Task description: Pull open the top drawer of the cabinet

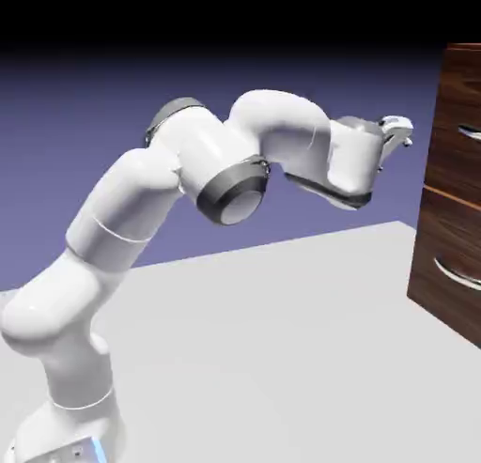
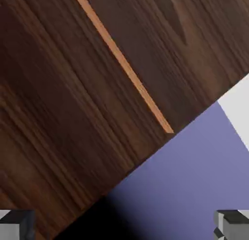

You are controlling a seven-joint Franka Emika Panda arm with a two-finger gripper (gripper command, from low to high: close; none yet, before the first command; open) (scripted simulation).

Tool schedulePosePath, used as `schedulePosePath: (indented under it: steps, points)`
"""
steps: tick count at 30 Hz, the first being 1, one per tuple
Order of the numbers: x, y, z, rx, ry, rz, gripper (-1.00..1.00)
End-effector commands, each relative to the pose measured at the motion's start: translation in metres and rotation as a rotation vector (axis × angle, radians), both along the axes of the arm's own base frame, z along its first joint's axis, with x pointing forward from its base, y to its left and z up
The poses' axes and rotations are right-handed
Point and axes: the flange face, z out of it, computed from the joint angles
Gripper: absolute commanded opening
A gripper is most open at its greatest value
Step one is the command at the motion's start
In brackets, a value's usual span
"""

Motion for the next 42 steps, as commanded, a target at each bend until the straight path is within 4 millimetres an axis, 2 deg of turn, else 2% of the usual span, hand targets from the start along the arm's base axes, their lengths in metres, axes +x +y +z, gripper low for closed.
schedulePosePath:
  steps: [1,5,9,10,15,20,21,22,32,42]
  points:
    - [0.005,-0.009,0.004,-0.049,-0.030,0.003,0.00]
    - [0.024,-0.051,0.018,-0.245,-0.142,-0.012,0.00]
    - [0.041,-0.104,0.031,-0.447,-0.235,-0.063,0.00]
    - [0.046,-0.109,0.034,-0.466,-0.245,-0.070,0.00]
    - [0.071,-0.108,0.039,-0.463,-0.250,-0.069,0.00]
    - [0.092,-0.110,0.032,-0.467,-0.243,-0.071,0.00]
    - [0.092,-0.110,0.032,-0.467,-0.243,-0.071,-1.00]
    - [0.092,-0.110,0.032,-0.467,-0.243,-0.071,-1.00]
    - [0.047,-0.110,0.032,-0.467,-0.243,-0.071,-1.00]
    - [-0.020,-0.110,0.032,-0.467,-0.243,-0.071,-1.00]
